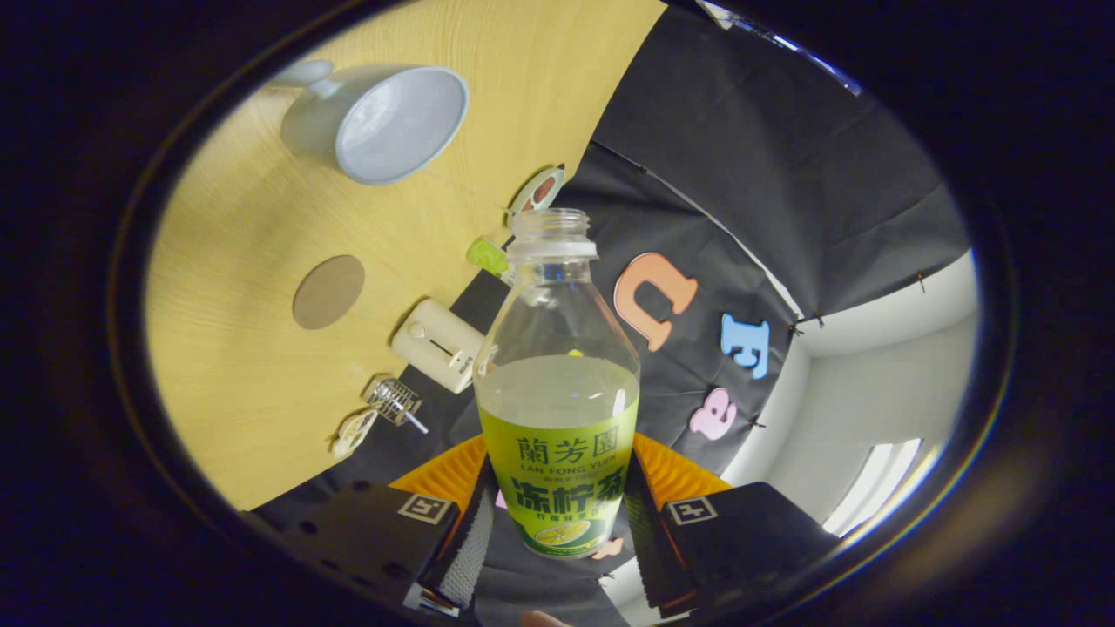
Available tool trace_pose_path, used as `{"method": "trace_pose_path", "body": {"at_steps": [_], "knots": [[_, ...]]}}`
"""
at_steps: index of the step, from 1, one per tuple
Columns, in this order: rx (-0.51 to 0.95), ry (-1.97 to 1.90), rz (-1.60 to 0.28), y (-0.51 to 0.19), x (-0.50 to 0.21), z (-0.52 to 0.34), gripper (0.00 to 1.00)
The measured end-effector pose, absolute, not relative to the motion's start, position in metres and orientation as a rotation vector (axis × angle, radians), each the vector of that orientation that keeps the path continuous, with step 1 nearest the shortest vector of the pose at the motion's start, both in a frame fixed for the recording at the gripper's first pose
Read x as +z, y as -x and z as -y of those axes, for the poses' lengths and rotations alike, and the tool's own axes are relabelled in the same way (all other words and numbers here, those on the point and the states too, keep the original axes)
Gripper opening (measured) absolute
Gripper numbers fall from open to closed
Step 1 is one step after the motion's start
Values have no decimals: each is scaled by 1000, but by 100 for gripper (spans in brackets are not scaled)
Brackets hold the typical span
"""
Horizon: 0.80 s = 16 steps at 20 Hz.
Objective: Take the bottle from table, then pour the juice into the cup, finally place the bottle on the coaster
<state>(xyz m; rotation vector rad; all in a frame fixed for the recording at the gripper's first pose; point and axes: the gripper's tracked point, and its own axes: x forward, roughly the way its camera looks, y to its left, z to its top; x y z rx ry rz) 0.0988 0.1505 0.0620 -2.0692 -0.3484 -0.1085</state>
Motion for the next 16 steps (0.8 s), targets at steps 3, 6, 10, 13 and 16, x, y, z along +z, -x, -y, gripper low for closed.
{"method": "trace_pose_path", "body": {"at_steps": [3,6,10,13,16], "knots": [[-107,2067,358,-97,63,-152,75],[-96,2032,350,-97,58,-152,75],[-84,1947,314,-101,47,-148,75],[-82,1824,265,-103,40,-139,75],[-51,1649,187,-105,26,-127,75]]}}
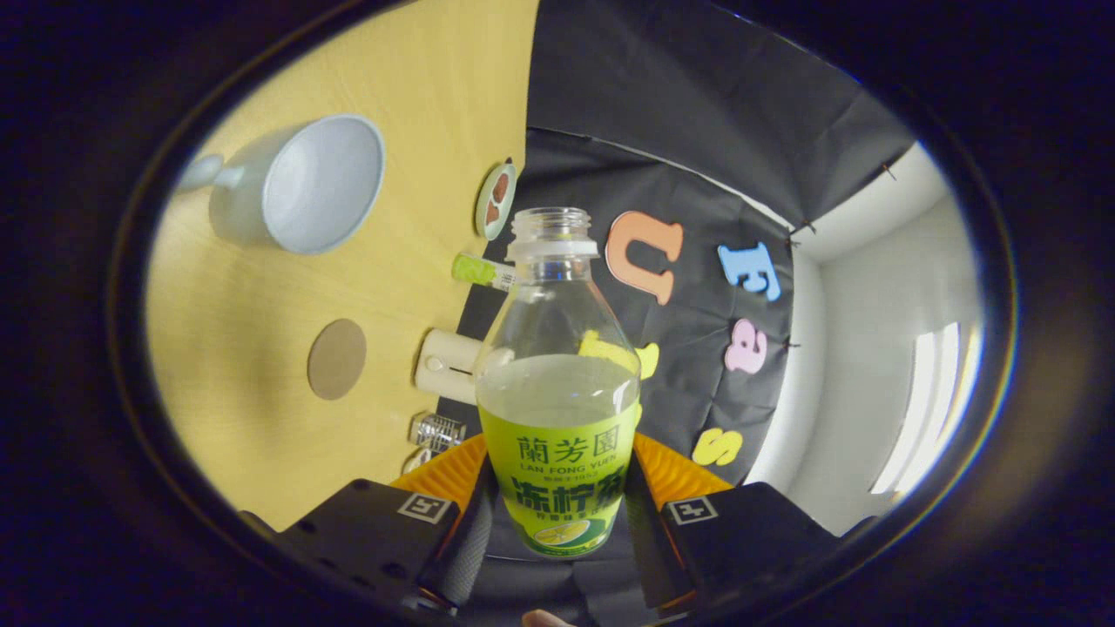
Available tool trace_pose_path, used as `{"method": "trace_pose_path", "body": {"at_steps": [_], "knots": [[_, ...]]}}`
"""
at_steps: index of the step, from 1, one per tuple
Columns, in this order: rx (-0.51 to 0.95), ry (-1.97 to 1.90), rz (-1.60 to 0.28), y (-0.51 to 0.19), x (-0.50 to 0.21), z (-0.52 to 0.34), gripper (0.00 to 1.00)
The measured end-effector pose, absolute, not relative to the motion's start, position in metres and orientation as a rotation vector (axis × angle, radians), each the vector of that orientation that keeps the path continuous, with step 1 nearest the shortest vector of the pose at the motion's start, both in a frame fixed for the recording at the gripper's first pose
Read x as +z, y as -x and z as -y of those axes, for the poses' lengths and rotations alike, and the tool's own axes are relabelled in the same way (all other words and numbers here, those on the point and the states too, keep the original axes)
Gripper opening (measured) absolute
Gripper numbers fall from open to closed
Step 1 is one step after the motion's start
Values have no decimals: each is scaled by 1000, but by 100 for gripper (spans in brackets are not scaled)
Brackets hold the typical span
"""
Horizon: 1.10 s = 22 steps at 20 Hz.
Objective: Take the bottle from table, then pour the juice into the cup, finally place the bottle on the coaster
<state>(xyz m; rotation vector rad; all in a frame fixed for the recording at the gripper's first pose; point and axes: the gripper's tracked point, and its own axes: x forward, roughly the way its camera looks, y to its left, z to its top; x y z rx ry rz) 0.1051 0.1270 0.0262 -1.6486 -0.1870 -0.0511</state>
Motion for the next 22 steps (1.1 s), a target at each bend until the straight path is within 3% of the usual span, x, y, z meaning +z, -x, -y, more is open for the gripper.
{"method": "trace_pose_path", "body": {"at_steps": [6,12,18,22], "knots": [[63,1154,51,-96,9,-111,75],[149,590,13,-95,39,-105,75],[285,80,-87,-132,51,-109,75],[326,-83,-164,-172,24,-122,75]]}}
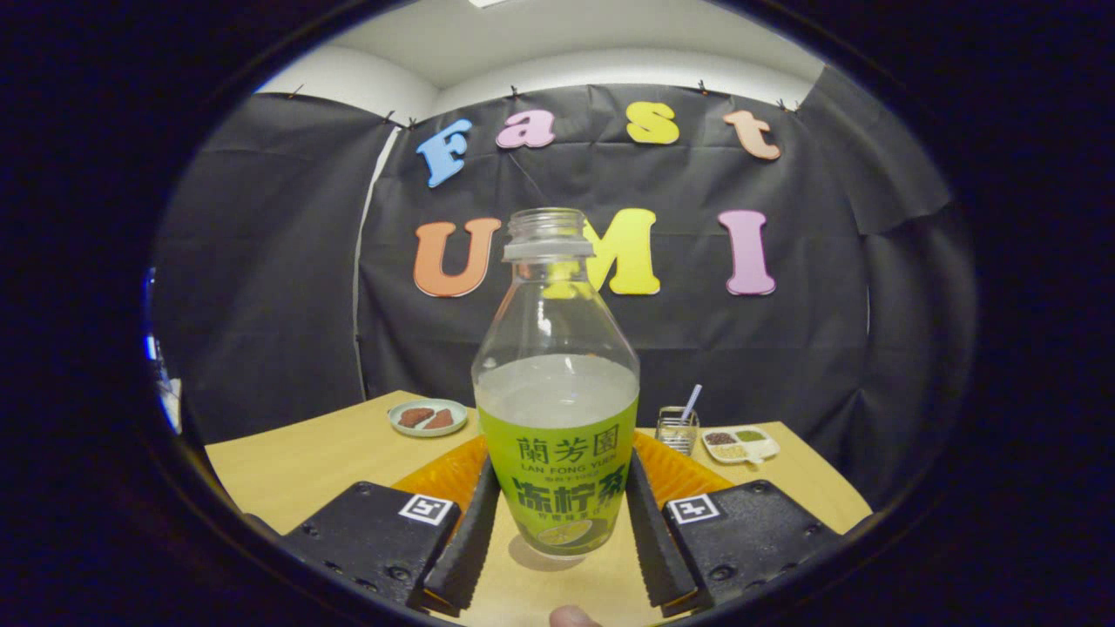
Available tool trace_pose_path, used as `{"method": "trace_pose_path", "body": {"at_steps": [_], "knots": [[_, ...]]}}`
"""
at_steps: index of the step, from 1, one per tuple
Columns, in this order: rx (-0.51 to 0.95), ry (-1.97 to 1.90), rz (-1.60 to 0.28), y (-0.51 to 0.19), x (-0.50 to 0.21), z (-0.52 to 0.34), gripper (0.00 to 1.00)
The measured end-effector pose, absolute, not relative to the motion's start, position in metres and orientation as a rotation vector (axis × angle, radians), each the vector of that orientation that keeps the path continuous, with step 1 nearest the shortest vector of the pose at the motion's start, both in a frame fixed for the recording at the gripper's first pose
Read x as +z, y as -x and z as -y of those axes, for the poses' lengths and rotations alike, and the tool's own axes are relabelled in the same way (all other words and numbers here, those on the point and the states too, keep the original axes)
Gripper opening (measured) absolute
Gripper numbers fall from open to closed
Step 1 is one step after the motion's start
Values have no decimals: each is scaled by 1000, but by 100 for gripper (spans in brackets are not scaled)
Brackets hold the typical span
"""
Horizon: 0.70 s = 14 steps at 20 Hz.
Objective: Take the bottle from table, then pour the juice into the cup, finally place the bottle on the coaster
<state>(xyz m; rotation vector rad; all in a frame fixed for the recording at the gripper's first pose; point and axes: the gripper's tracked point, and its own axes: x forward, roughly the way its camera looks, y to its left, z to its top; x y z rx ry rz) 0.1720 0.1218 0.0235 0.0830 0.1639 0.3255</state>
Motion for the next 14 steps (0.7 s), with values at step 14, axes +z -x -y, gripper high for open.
{"method": "trace_pose_path", "body": {"at_steps": [14], "knots": [[309,-83,-338,-236,-83,-160,76]]}}
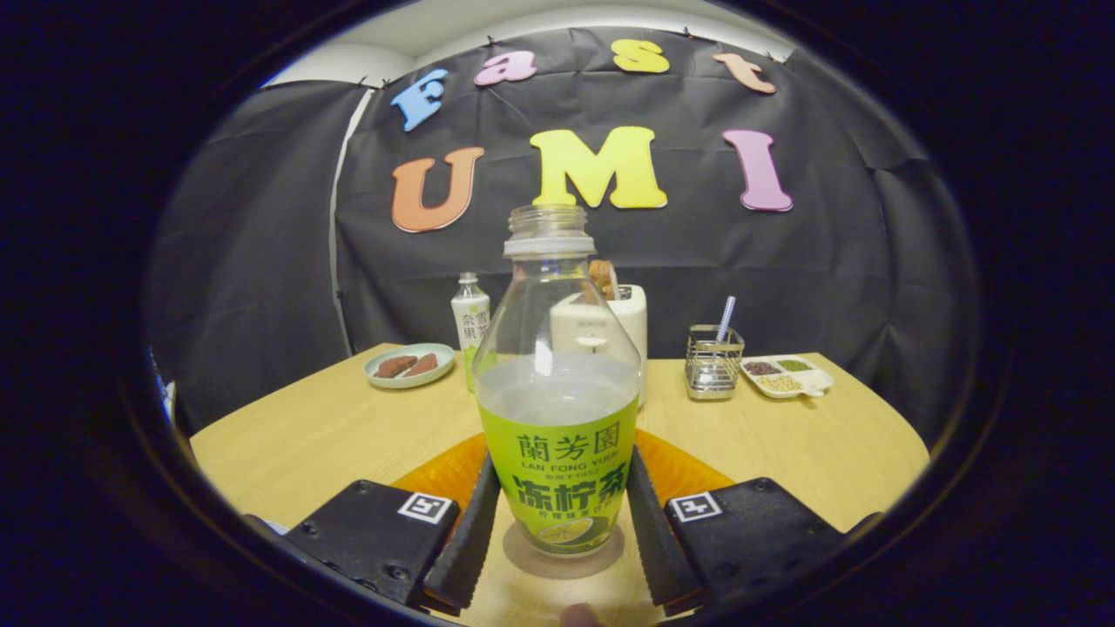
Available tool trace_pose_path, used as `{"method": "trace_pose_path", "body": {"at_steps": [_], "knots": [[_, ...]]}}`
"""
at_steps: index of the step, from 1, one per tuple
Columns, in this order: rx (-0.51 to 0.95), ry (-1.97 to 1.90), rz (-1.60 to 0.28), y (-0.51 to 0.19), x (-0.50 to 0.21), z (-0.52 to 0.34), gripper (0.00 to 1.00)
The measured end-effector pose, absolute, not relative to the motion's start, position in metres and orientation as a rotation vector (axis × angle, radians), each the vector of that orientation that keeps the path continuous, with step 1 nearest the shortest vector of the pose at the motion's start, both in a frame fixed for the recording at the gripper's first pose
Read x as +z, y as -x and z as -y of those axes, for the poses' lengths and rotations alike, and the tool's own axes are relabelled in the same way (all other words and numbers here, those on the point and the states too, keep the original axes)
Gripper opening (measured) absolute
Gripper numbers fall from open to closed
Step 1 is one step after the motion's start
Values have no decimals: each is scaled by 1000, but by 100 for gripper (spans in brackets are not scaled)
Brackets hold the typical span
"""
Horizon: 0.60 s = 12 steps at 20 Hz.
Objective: Take the bottle from table, then pour the juice into the cup, finally place the bottle on the coaster
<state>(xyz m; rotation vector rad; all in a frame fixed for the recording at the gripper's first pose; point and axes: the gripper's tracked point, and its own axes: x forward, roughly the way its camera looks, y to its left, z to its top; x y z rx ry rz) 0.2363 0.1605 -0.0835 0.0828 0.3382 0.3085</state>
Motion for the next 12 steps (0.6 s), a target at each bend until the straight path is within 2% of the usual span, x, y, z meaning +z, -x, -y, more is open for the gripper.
{"method": "trace_pose_path", "body": {"at_steps": [12], "knots": [[302,-78,-346,-241,-107,-168,80]]}}
